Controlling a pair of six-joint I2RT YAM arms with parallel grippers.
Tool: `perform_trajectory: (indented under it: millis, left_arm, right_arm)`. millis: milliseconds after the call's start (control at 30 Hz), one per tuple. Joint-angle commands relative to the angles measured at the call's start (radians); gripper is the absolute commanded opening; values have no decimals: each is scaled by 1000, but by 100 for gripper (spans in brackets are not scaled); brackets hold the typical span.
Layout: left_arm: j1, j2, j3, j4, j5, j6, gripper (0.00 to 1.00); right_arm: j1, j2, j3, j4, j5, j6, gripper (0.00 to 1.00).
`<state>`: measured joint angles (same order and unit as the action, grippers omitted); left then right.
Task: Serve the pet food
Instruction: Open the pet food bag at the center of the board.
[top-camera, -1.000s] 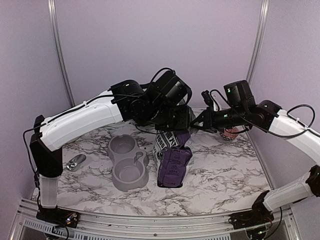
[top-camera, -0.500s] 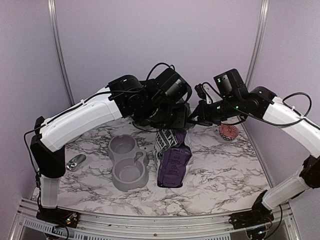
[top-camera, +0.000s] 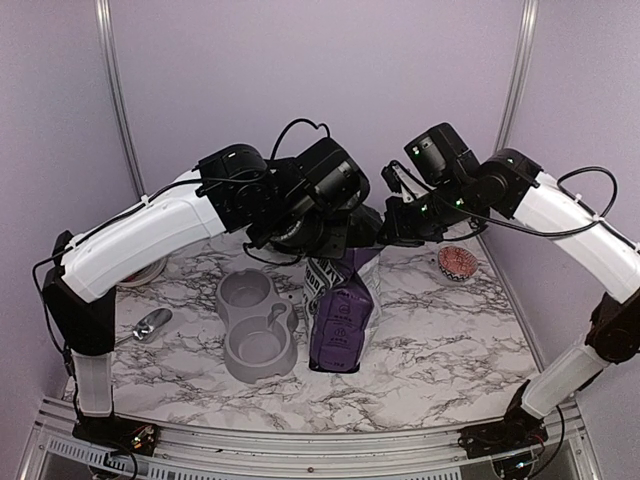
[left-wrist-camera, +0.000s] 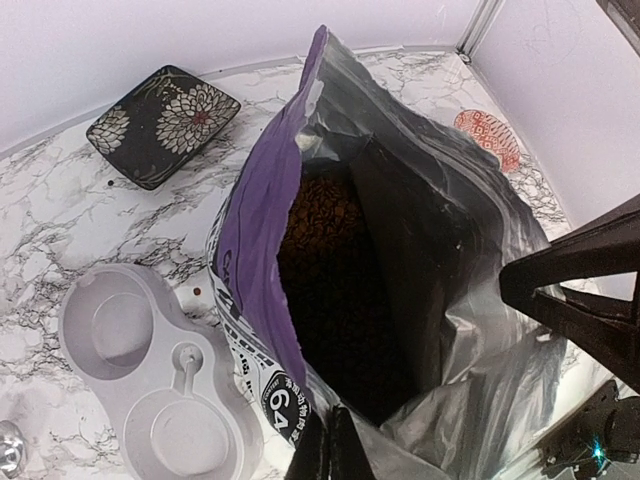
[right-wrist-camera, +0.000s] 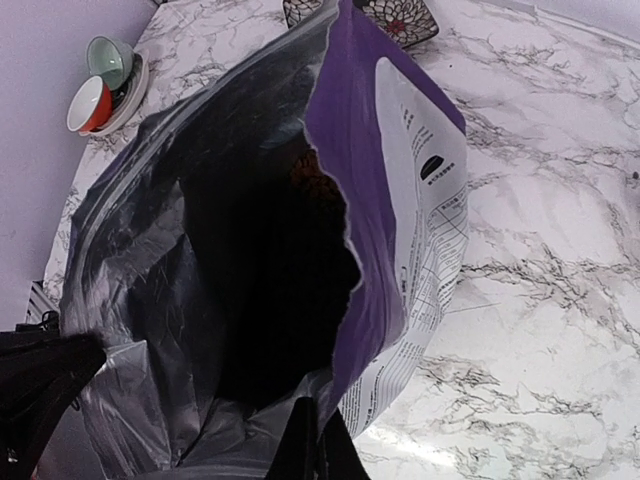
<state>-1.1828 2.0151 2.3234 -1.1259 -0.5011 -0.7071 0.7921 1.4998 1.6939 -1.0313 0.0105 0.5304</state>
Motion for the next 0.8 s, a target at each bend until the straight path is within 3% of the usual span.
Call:
perform_trajectory:
  millis: [0,167,300,433,600,767]
  left_arm:
    - [32,-78,-19,-137,-159,10,0]
    - [32,-48,42,-115,-128,35,3]
    - [32,-65,48,-52,-114,102,35]
    - [60,-102,13,-23,-86,134,50]
    - [102,-110,6,9,-7,200,57]
    - [110,-39,108,17,104,241,61]
  right_arm:
    - [-22,-75,103,-15,153,-10,0]
    - [-22,-76,52,41,74,-17,2]
    - [-22,-65,59,75,34,-42,36]
    - [-29,-50,78,75,36,-78,56]
    - [-61,-23,124,68,25,-108,61]
    - [-80,13,120,65,0,-122,62]
